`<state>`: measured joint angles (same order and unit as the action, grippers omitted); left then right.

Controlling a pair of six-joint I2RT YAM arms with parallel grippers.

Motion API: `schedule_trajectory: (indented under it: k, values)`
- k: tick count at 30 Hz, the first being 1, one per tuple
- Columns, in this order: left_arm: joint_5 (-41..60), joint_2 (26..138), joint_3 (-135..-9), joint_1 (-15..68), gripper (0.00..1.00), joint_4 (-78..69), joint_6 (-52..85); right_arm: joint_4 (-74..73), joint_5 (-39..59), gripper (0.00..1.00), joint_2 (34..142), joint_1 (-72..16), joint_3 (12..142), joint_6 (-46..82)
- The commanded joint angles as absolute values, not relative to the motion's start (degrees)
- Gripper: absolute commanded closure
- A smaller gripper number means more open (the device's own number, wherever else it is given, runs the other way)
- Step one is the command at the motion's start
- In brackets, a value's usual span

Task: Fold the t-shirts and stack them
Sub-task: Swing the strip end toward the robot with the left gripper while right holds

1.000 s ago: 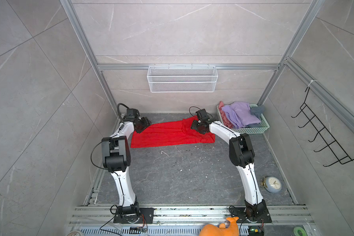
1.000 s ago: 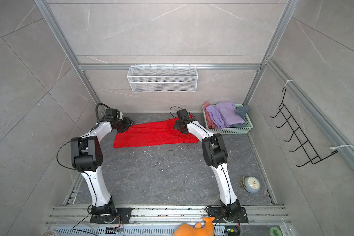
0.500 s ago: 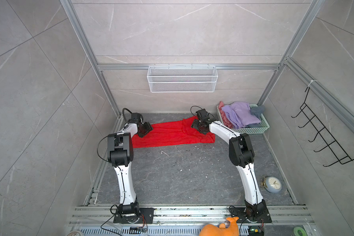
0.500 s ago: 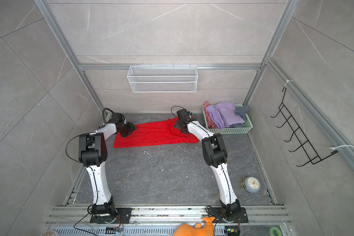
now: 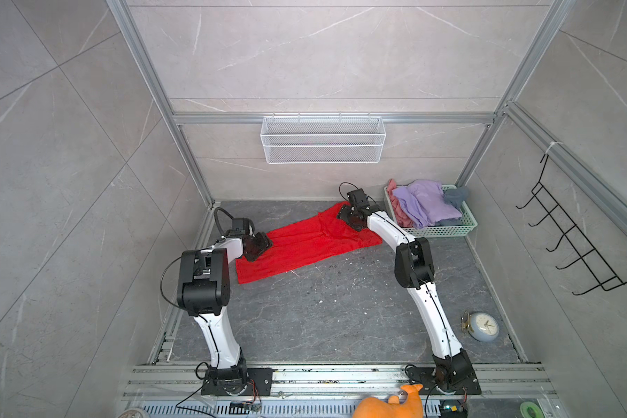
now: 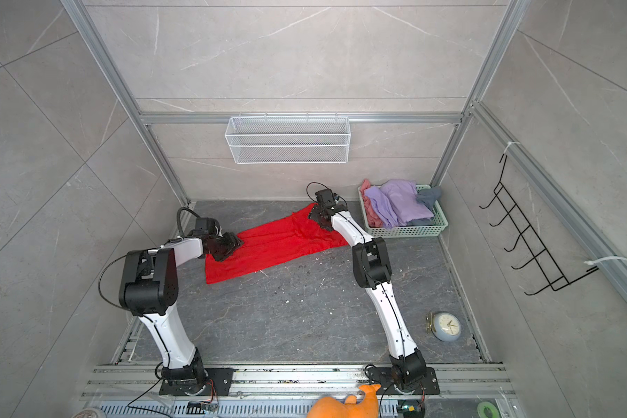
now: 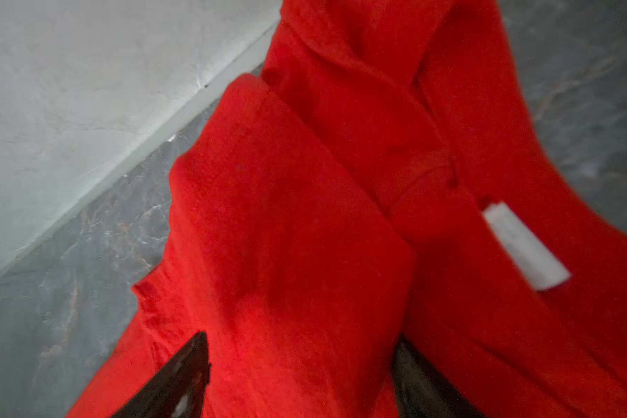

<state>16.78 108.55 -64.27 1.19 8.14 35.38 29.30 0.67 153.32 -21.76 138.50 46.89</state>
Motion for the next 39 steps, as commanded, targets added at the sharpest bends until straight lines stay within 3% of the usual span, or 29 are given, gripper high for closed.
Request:
schedule_trajectory:
  k: [1,7,13,16,21,26,33,34,36,39]
  values:
    - [18.3,107.3,-53.5,7.8,0.32,16.3,41.1,27.4,6.9,0.22,160.0,-21.7,143.2,48.8]
    - [19.5,97.6,-40.0,24.6,0.32,17.2,49.8,18.8,16.1,0.22,170.5,-21.1,158.9,50.7]
    - [19.9,88.7,-43.1,35.0,0.31,23.4,53.8,4.4,22.3,0.22,170.7,-20.7,157.6,53.5]
    - [20.8,85.0,-46.3,35.3,0.31,24.8,53.2,2.1,24.4,0.22,168.9,-20.5,157.2,52.9]
    - [13.9,85.7,-56.8,35.2,0.29,33.8,43.0,5.9,27.2,0.24,163.2,-20.2,154.0,48.1]
    - [6.8,94.6,-68.0,35.0,0.29,38.7,29.9,12.0,21.9,0.23,152.4,-20.6,139.4,42.2]
    - [7.0,108.2,-78.6,32.4,0.29,35.4,22.8,20.1,12.3,0.2,144.3,-22.0,128.0,37.0]
    - [8.2,109.4,-79.2,31.8,0.29,34.4,22.7,20.7,11.4,0.18,144.1,-22.2,127.2,37.0]
    - [9.5,110.9,-79.3,31.1,0.29,32.6,22.9,22.1,10.3,0.0,144.5,-22.4,126.8,37.3]
    - [10.2,111.7,-78.3,30.7,0.29,30.6,23.6,22.2,10.2,0.0,145.4,-22.8,126.6,37.8]
